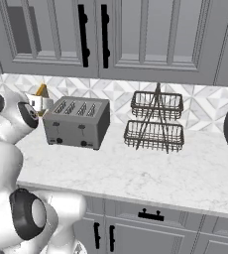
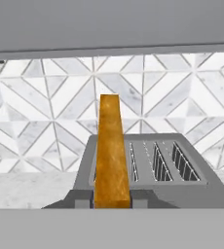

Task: Start the toaster. Once the lever pops up, take the bread to the plate on the dining counter.

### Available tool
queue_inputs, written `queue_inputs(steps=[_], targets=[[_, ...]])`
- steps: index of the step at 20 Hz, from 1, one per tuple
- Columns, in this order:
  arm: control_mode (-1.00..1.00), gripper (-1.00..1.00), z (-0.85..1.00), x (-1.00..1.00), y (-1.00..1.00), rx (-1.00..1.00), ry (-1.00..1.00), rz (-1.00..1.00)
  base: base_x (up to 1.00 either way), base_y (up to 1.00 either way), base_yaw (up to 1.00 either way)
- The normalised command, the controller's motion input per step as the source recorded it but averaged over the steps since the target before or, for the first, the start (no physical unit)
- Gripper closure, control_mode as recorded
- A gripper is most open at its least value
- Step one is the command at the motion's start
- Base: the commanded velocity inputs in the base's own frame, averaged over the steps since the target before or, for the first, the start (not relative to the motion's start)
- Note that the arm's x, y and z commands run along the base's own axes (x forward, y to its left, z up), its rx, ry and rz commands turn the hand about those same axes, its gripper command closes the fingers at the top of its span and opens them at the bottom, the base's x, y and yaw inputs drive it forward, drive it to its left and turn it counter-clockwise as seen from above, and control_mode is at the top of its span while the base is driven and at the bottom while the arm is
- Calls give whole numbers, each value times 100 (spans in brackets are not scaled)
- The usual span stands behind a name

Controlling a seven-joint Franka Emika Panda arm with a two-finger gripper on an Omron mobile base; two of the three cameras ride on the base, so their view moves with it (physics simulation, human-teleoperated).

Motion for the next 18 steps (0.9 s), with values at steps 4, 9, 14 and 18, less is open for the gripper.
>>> queue_inputs(steps=[4, 9, 14, 18], targets=[[-100, 100, 74, -100, -29, 1, 29, 1, 0, 0, 0], [-100, 100, 50, -100, -36, 0, 16, 4, 0, 0, 0], [-100, 100, 18, -100, -14, 0, 3, 4, 0, 0, 0], [-100, 100, 0, -54, -5, 0, -1, 2, 0, 0, 0]])
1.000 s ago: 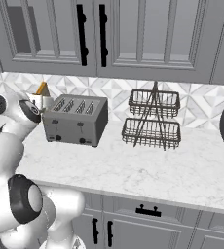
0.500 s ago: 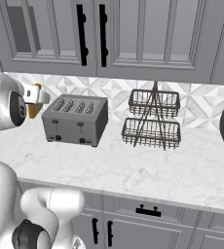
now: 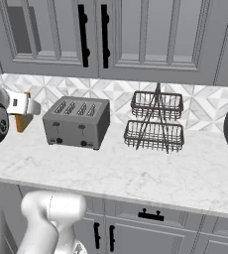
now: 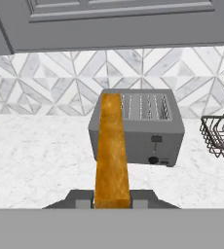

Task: Start the toaster. Once the lever pops up, take the bread to the plate on the dining counter.

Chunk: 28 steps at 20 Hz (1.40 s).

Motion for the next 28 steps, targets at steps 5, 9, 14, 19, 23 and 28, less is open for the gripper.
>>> queue_inputs(steps=[5, 9, 14, 19, 23, 28], targets=[[-100, 100, 0, 0, 0, 0, 0, 0, 0, 0, 0], [100, 100, 0, 0, 0, 0, 0, 0, -48, -7, 0], [100, 100, 0, 0, 0, 0, 0, 0, -46, 3, -60], [100, 100, 0, 0, 0, 0, 0, 0, 0, 19, -97], [100, 100, 0, 0, 0, 0, 0, 0, 0, 18, -98], [100, 100, 0, 0, 0, 0, 0, 0, 0, 16, -99]])
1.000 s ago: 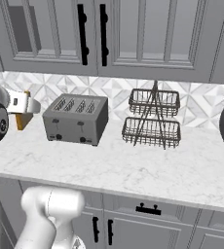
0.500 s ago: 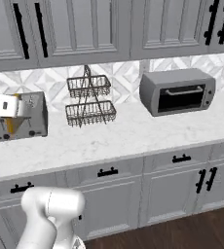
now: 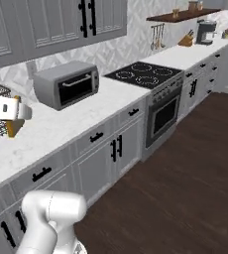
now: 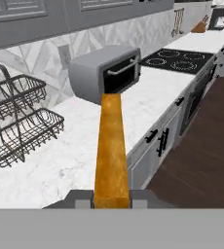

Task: Start the toaster. Once the lever pops up, take the bread to the plate on the dining counter.

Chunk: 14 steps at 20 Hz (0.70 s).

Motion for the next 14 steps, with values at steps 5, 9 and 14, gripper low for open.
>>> queue_inputs(steps=[5, 9, 14], targets=[[100, 100, 0, 0, 0, 0, 0, 0, 0, 16, -99], [100, 100, 0, 0, 0, 0, 0, 0, 0, 16, -99], [100, 100, 0, 0, 0, 0, 0, 0, 0, 11, -100]])
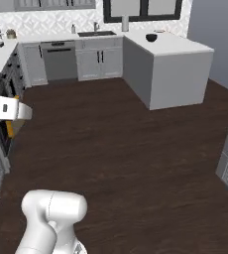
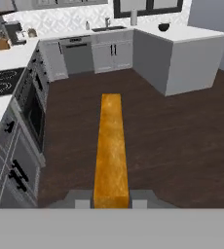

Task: Start the toaster. Once the lever pops up, take the bread to the plate on the dining counter.

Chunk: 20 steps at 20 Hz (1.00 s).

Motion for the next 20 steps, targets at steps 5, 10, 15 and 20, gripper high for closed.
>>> queue_inputs(steps=[5, 10, 15, 20], targets=[[100, 100, 0, 0, 0, 0, 0, 0, 80, -6, -51], [100, 100, 0, 0, 0, 0, 0, 0, 100, 0, -17], [100, 100, 0, 0, 0, 0, 0, 0, 100, 0, -13], [100, 100, 0, 0, 0, 0, 0, 0, 100, -20, -5]])
